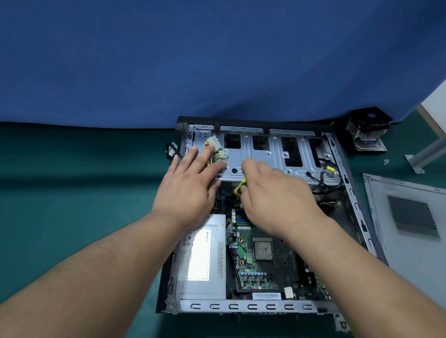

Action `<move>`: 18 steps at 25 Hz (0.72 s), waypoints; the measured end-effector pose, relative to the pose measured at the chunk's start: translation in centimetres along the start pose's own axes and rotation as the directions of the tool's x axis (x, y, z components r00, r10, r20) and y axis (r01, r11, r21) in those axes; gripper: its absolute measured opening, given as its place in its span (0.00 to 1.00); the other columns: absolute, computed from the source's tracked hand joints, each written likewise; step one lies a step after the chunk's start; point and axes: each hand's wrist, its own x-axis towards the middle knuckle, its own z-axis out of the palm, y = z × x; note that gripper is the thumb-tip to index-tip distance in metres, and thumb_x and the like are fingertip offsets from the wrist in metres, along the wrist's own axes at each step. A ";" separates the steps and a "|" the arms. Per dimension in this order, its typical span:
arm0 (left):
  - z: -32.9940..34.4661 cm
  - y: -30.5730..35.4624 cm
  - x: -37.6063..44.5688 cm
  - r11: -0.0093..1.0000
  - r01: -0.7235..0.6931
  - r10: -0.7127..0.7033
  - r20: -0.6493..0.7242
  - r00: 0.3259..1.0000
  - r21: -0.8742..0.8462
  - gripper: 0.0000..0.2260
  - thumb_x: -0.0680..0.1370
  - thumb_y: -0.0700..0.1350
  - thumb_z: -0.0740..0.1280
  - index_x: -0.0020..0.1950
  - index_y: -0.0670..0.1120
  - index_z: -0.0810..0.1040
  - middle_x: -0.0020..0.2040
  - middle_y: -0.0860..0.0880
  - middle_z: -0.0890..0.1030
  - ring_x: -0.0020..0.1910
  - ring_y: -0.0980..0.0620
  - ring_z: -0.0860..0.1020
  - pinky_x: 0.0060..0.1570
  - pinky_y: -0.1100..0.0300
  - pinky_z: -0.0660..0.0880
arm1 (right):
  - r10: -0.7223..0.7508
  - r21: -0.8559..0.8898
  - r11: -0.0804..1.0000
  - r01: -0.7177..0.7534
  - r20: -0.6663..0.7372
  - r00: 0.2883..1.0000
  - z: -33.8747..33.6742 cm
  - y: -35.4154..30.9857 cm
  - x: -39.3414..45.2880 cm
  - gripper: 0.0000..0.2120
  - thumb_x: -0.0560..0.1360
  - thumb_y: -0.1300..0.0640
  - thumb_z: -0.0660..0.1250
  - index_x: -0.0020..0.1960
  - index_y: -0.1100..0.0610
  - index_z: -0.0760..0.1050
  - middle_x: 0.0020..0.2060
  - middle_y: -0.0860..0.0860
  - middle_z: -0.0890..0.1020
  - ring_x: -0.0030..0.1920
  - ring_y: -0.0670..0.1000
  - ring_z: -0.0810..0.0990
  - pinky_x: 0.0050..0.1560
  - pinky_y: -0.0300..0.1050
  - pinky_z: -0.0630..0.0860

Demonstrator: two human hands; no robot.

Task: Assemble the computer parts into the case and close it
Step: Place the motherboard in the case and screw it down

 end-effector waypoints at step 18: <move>0.3 -0.2 0.0 1.000 -0.011 0.011 -0.015 1.000 -0.014 0.20 0.86 0.55 0.55 0.78 0.61 0.65 0.84 0.57 0.51 0.83 0.48 0.50 0.81 0.46 0.47 | 0.101 -0.018 0.995 -0.101 0.051 0.994 0.0 -1.5 0.1 0.15 0.82 0.44 0.55 0.61 0.51 0.56 0.55 0.54 0.75 0.51 0.60 0.79 0.38 0.51 0.65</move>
